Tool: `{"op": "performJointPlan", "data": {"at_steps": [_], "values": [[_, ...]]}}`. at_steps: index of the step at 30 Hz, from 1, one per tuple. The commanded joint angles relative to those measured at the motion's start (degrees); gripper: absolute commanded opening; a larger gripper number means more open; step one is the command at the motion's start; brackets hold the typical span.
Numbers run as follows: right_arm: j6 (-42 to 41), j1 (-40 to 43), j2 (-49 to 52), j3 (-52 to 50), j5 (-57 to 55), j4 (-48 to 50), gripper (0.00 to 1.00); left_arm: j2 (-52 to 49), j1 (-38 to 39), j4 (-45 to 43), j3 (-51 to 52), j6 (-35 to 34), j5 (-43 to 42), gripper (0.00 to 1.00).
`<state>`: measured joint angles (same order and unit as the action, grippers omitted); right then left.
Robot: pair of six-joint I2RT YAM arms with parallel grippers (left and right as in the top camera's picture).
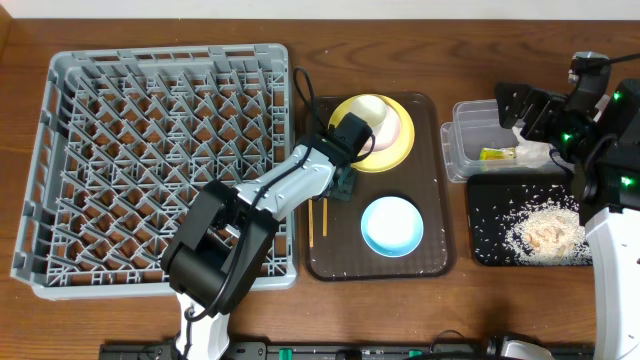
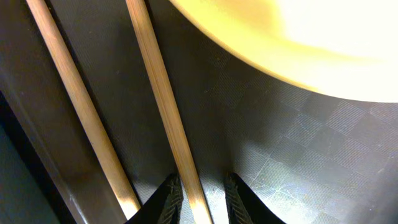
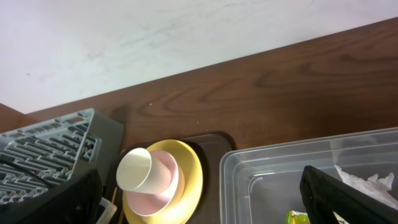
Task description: Sort waste into correct bins and load items into the dishwasher rack
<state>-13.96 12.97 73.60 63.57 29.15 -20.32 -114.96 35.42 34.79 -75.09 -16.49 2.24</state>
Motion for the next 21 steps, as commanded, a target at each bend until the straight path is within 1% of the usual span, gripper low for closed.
{"op": "performJointPlan", "data": {"at_steps": [1, 2, 3, 4, 8, 10, 17, 21], "values": [[0.92, 0.35, 0.00, 0.07, 0.68, -0.09, 0.99, -0.57, 0.07, 0.46, 1.64, -0.35, -0.31, 0.22], [0.92, 0.35, 0.00, 0.07, 0.68, -0.07, 0.99, -0.57, 0.07, 0.46, 1.64, -0.35, -0.31, 0.19], [0.92, 0.35, 0.02, 0.07, 0.68, -0.07, 0.99, -0.57, 0.07, 0.46, 1.64, -0.35, -0.31, 0.19], [0.92, 0.35, 0.02, 0.07, 0.68, -0.07, 0.99, -0.57, 0.07, 0.46, 1.64, -0.35, -0.31, 0.15], [0.92, 0.35, 0.00, 0.07, 0.68, -0.07, 0.99, -0.57, 0.07, 0.46, 1.64, -0.35, -0.31, 0.11], [0.92, 0.35, 0.00, 0.07, 0.68, -0.07, 0.99, -0.55, 0.07, 0.37, 1.62, -0.37, -0.31, 0.06], [0.92, 0.35, 0.02, 0.07, 0.68, -0.09, 0.99, 2.58, -0.66, 0.74, -0.31, -0.42, -0.26, 0.06], [0.92, 0.35, 0.02, 0.07, 0.68, -0.07, 0.99, 7.69, -1.92, 0.87, -0.48, -5.01, 0.13, 0.06]]}}
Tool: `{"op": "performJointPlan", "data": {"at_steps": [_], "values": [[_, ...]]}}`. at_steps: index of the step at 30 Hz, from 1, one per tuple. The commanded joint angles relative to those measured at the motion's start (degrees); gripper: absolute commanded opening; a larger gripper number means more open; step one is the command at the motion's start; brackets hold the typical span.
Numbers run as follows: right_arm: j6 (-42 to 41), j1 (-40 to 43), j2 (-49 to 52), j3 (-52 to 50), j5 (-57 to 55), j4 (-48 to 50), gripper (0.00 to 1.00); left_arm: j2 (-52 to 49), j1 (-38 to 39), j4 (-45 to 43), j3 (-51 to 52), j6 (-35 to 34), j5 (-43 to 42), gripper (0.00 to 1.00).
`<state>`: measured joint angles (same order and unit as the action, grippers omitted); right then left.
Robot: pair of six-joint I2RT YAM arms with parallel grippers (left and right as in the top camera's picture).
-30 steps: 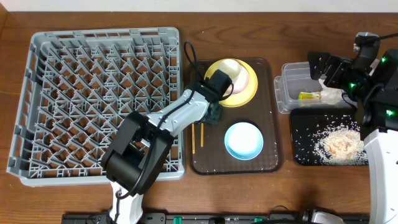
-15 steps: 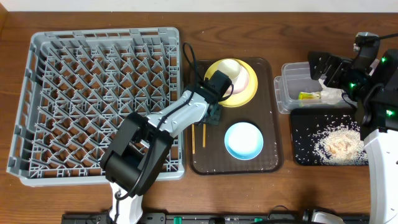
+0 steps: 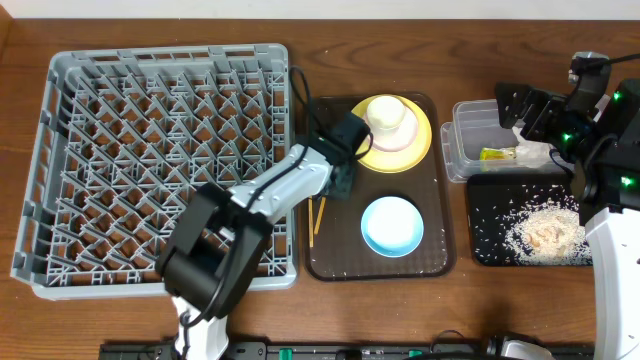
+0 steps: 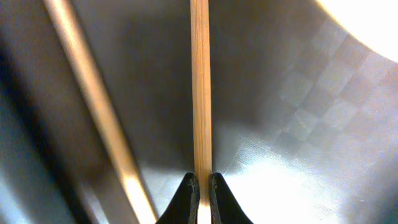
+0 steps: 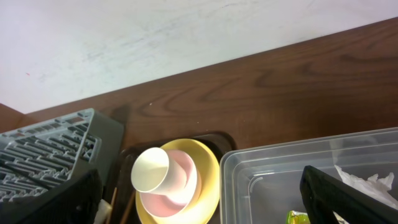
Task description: Sort waste into correct bins and load items into the dishwasher rack
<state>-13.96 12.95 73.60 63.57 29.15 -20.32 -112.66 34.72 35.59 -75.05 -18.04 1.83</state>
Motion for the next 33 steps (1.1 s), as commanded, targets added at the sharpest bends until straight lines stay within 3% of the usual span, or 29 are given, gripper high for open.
{"op": "performJointPlan", "data": {"at_steps": [1, 15, 23, 33], "values": [[0.92, 0.37, 0.02, 0.07, 0.68, -0.07, 0.99, 6.64, -1.46, 0.07, -0.52, -4.11, 0.52, 0.06], [0.92, 0.37, 0.02, 0.07, 0.68, -0.07, 0.99, 24.06, -5.44, 0.81, -0.52, -7.10, 2.19, 0.06], [0.92, 0.37, 0.02, 0.07, 0.68, -0.07, 0.99, 23.43, -11.89, 4.66, -0.15, -2.93, 3.96, 0.06], [0.92, 0.37, 0.02, 0.07, 0.68, -0.09, 0.99, 20.79, -12.48, 4.44, 1.73, -1.92, 4.83, 0.07]]}}
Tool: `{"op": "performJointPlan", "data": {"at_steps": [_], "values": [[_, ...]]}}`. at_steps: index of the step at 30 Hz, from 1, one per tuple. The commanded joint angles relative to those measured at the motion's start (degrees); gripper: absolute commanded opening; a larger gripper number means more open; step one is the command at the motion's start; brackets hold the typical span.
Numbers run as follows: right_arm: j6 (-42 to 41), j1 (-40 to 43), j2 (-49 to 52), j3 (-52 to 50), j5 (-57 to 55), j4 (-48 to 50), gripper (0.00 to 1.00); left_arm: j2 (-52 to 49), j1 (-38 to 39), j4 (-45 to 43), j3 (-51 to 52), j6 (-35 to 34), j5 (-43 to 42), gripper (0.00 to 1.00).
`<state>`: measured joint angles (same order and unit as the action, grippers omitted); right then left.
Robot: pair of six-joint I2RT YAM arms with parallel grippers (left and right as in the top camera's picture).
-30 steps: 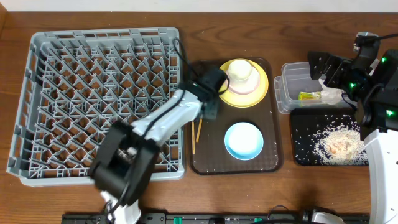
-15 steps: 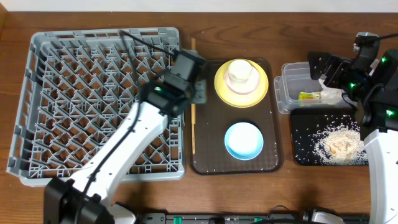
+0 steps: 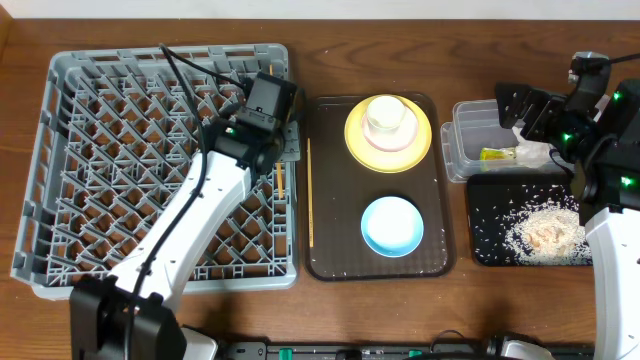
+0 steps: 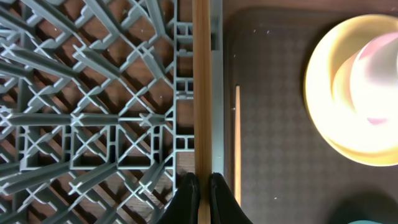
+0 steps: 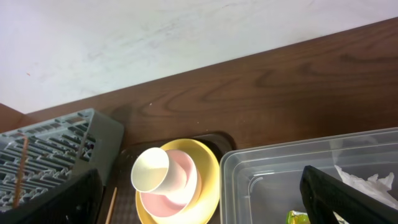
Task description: Sort waste into correct bins and load items into the dishwasher rack
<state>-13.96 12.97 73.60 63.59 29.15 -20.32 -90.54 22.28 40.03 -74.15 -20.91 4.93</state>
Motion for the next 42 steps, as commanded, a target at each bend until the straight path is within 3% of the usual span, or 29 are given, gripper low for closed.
{"op": "performJointPlan", "data": {"at_steps": [1, 18, 21, 26, 36, 40, 42], "values": [[0.92, 0.35, 0.00, 0.04, 0.68, -0.07, 0.99, -1.62, -0.04, 0.11, 0.90, 0.96, 2.27, 0.06], [0.92, 0.35, 0.02, 0.04, 0.68, -0.07, 0.99, -9.14, -0.04, -0.48, 0.98, 2.03, 2.62, 0.07], [0.92, 0.35, 0.00, 0.04, 0.68, -0.07, 0.99, -9.01, -0.04, -1.09, 0.96, 2.05, 2.62, 0.24], [0.92, 0.35, 0.02, 0.04, 0.68, -0.07, 0.99, -8.09, -0.04, -1.07, 0.74, 2.25, 2.62, 0.31], [0.92, 0.35, 0.00, 0.04, 0.68, -0.07, 0.99, 2.21, 0.94, -0.17, 0.74, 2.21, -0.02, 0.24], [0.92, 0.35, 0.02, 0.04, 0.68, -0.07, 0.99, 5.31, 2.89, 1.55, 0.74, 0.57, -0.02, 0.08], [0.92, 0.35, 0.00, 0.04, 0.68, -0.09, 0.99, 5.38, 4.26, 2.75, 0.76, -0.85, -0.02, 0.06]]}}
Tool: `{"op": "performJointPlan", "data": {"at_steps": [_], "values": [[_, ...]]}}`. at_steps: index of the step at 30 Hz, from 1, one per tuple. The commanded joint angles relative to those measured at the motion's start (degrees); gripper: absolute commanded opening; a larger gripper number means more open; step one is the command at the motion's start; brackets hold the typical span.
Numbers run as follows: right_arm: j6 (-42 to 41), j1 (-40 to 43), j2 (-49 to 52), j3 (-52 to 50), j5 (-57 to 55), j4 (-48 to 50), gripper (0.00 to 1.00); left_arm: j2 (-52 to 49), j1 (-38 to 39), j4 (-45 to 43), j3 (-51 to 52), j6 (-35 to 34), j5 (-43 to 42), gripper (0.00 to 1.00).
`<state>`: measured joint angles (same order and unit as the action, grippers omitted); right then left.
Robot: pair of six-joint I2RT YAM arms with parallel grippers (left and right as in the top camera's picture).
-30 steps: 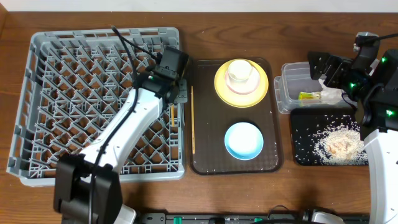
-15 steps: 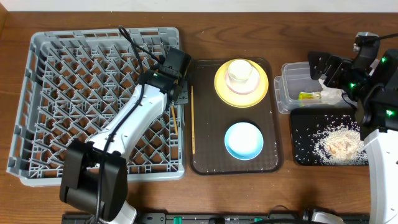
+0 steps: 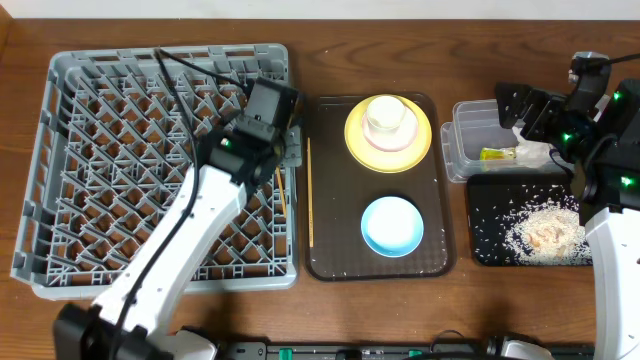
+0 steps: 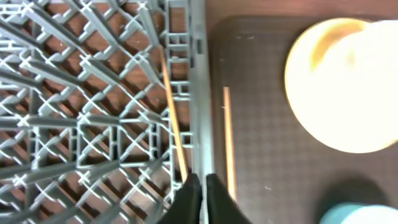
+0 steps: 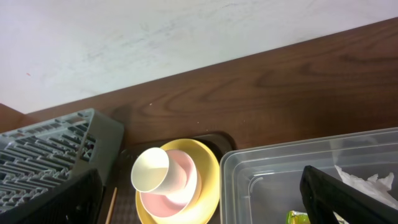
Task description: Sort waste into correct bins and load items into the dishwasher rack
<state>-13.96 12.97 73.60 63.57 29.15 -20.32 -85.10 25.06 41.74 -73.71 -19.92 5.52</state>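
One wooden chopstick (image 3: 281, 190) lies slanted among the prongs of the grey dishwasher rack (image 3: 150, 160), just inside its right wall; in the left wrist view this chopstick (image 4: 173, 118) runs down to beside my left fingers. A second chopstick (image 3: 309, 190) lies on the dark tray (image 3: 430, 255). My left gripper (image 4: 199, 186) hovers over the rack's right rim, shut, with nothing between its fingers. My right gripper (image 5: 205, 208) hangs open over the clear bin (image 5: 280, 180), holding nothing.
On the tray stand a yellow plate (image 3: 412, 140) bearing a pink bowl and a white cup (image 3: 386, 115), and a blue bowl (image 3: 392, 225). The clear bin (image 3: 470, 155) holds wrappers. A black tray (image 3: 490, 200) with spilled rice lies at the right.
The chopstick that was pinched in my left gripper over the rack's right rim now lies loose in the rack. The left gripper is shut on nothing. My right arm is unchanged.
My left gripper stood open around one of two chopsticks on the tray beside the plate. It was then shut on that chopstick, and the plate sat farther right. Later it held the chopstick over the rack's right edge. Now that chopstick rests in the rack.
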Motion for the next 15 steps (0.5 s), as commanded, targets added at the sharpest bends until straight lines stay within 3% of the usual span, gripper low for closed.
{"op": "performJointPlan", "data": {"at_steps": [1, 7, 15], "values": [[0.92, 0.35, 0.00, 0.07, 0.68, -0.07, 0.99, -0.35, 2.29, 1.62, 0.39, -1.81, -0.57, 0.06], [0.92, 0.35, 0.00, 0.07, 0.68, -0.07, 0.99, -3.50, 7.08, 2.19, 1.51, -2.05, -0.48, 0.06], [0.92, 0.35, 0.02, 0.07, 0.68, -0.09, 0.99, -11.69, 9.49, 2.49, 1.51, -10.51, 6.73, 0.06]]}}
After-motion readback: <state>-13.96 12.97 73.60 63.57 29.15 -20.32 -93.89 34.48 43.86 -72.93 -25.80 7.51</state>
